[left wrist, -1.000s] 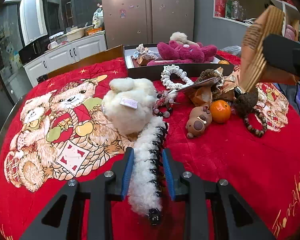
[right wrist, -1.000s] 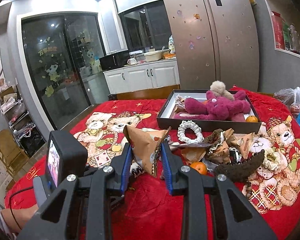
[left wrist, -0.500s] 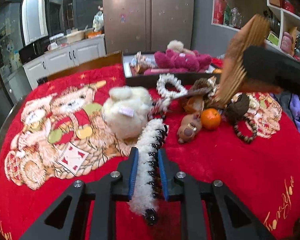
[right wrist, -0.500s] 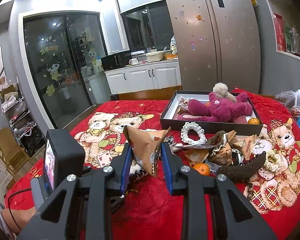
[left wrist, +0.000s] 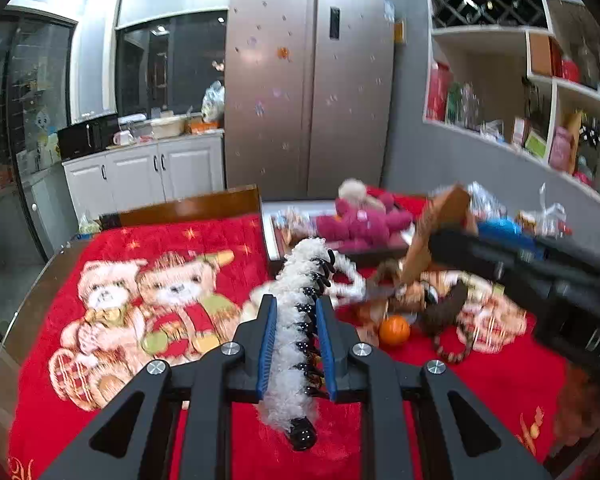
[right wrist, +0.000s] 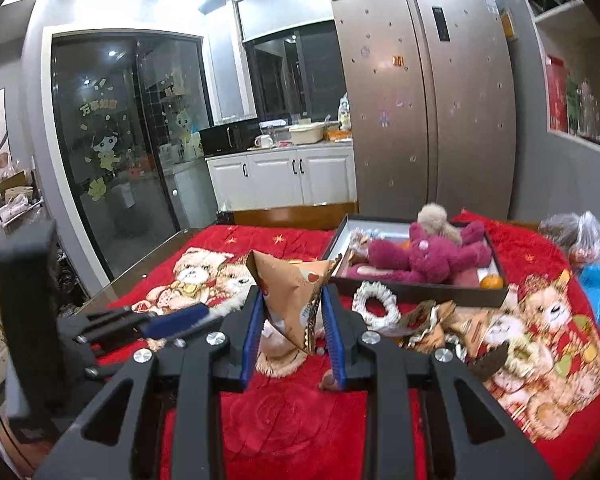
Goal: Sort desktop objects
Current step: 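Lift the fluffy strip and paper triangle packet off the bedspread with both tools, then carry the fluffy strip and paper packet over the black gift box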
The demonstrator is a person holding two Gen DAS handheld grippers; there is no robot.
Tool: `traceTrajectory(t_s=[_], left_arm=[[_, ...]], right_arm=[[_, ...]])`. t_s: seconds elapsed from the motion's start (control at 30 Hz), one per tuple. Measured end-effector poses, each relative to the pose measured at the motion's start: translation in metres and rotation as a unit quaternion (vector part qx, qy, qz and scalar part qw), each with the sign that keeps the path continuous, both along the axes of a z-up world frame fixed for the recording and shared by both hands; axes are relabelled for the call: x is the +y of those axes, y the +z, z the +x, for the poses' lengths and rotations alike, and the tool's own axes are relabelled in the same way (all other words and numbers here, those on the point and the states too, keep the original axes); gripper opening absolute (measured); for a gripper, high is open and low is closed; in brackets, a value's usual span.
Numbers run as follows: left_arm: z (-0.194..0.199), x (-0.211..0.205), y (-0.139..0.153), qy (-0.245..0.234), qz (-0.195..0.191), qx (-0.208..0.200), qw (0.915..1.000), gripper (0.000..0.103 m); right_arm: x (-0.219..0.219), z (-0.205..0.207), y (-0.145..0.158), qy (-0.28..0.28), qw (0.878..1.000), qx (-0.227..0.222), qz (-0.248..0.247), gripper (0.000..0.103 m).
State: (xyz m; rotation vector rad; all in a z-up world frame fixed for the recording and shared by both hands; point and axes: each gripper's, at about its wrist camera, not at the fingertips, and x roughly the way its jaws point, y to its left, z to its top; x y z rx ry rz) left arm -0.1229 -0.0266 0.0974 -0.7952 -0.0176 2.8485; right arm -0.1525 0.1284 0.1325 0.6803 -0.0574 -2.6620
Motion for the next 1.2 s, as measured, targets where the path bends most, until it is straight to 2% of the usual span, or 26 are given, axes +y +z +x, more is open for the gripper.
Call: traceTrajectory(t_s=[0.33, 0.6, 0.93, 1.2], left_arm=[[-0.015, 0.0, 0.028, 0.014, 0.015, 0.021, 0.9996, 0.02], [-0.038, 0.014, 0.04, 0.008, 0.016, 0.029, 0.9994, 0.021], [-0.093, 0.033, 0.036, 0.005, 0.013, 0.017, 0.9998, 0.021], [-0.161, 0.05, 0.018, 0.006, 0.006, -0.003, 1.0, 0.021]], right_arm=[[-0.002, -0.002, 0.022, 0.004, 1.0, 0.014, 0.009, 0.03], [0.008, -0.026, 0.031, -0.001, 1.0, 0.012, 0.007, 0.03], [0.03, -0.09, 0.024, -0.014, 1.0, 0.0, 0.001, 0.03], [0.055, -0.168, -0.001, -0.033, 0.999, -0.026, -0.01, 0.03]])
